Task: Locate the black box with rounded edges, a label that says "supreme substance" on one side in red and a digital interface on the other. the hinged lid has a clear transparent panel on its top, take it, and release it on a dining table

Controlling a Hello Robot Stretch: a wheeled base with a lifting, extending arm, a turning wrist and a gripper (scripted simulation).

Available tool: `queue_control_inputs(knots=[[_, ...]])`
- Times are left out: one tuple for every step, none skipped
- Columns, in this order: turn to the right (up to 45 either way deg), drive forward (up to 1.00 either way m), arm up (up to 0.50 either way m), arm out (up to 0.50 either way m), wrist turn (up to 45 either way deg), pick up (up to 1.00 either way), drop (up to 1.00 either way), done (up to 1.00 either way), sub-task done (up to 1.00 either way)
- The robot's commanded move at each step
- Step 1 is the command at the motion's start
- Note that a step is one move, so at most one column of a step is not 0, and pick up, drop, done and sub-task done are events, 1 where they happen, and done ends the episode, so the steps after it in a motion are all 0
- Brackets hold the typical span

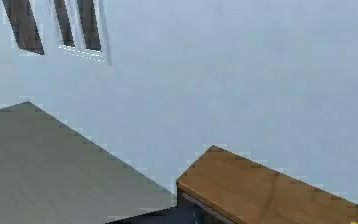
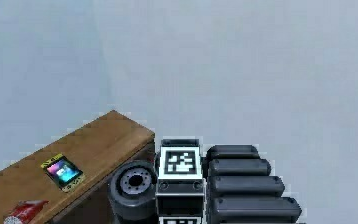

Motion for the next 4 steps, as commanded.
queue_control_inputs(knots=[[-45.0,0.0,0.0,0.0,0.0,0.0,0.0,0.0,0.0],[0.0,1.0,0.0,0.0,0.0,0.0,0.0,0.0,0.0],[-9.0,0.0,0.0,0.0,0.0,0.0,0.0,0.0,0.0],[0.0,0.35,0.0,0.0,0.0,0.0,0.0,0.0,0.0]])
